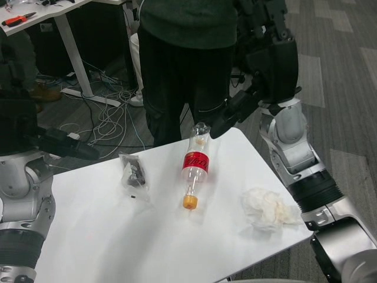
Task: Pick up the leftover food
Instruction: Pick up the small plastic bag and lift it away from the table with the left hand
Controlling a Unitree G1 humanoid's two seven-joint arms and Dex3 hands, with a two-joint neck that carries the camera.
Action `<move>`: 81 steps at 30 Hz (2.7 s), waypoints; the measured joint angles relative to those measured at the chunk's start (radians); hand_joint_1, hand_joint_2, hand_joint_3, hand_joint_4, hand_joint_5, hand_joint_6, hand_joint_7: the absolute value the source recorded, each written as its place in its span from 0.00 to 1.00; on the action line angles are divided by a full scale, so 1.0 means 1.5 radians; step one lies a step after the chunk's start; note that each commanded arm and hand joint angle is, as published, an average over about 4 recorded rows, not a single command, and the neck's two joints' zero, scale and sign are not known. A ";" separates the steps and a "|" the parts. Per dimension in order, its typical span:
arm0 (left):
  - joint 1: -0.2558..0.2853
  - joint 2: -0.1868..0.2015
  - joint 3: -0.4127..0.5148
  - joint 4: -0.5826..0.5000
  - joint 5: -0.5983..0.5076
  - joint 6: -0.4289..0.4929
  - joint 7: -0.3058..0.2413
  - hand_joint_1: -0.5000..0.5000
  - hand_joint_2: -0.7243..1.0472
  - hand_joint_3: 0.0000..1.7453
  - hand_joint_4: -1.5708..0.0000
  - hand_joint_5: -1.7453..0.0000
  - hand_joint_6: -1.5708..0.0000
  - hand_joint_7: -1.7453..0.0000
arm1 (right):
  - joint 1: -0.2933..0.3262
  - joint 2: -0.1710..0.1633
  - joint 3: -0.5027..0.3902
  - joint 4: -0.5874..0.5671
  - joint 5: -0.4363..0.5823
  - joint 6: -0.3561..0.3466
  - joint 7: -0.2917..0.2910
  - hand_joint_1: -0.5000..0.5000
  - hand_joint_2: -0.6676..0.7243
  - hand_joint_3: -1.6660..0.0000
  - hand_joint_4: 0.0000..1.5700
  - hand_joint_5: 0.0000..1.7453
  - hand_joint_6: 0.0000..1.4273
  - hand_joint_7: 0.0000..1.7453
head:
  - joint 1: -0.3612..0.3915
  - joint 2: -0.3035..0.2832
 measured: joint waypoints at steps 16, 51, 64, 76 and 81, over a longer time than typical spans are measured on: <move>0.000 0.000 -0.001 0.000 0.000 0.014 -0.001 0.00 0.00 0.00 1.00 1.00 1.00 1.00 | 0.000 0.000 0.002 0.000 0.002 0.000 0.000 0.25 0.82 1.00 0.00 0.00 0.00 0.00 | 0.001 -0.002; -0.063 0.116 -0.133 0.014 0.578 0.446 -0.218 0.00 0.99 0.00 1.00 1.00 1.00 1.00 | 0.003 0.007 0.023 0.022 0.020 0.007 0.000 0.25 0.82 1.00 0.00 0.00 0.00 0.00 | 0.037 0.004; -0.147 0.107 -0.250 0.158 0.590 0.467 -0.222 0.00 0.84 0.00 1.00 1.00 1.00 1.00 | 0.008 0.020 0.040 0.041 0.034 0.008 0.001 0.25 0.78 1.00 0.00 0.00 0.00 0.00 | 0.079 -0.010; -0.147 0.108 -0.243 0.154 0.576 0.473 -0.236 0.00 0.15 0.00 1.00 1.00 1.00 1.00 | 0.022 0.021 0.040 0.041 0.041 0.008 0.001 0.25 0.80 1.00 0.00 0.00 0.00 0.00 | 0.089 -0.022; -0.147 0.109 -0.242 0.147 0.576 0.476 -0.241 0.00 0.10 0.00 1.00 1.00 1.00 1.00 | 0.023 0.021 0.041 0.041 0.047 0.008 0.001 0.25 0.77 1.00 0.00 0.00 0.00 0.00 | 0.093 -0.028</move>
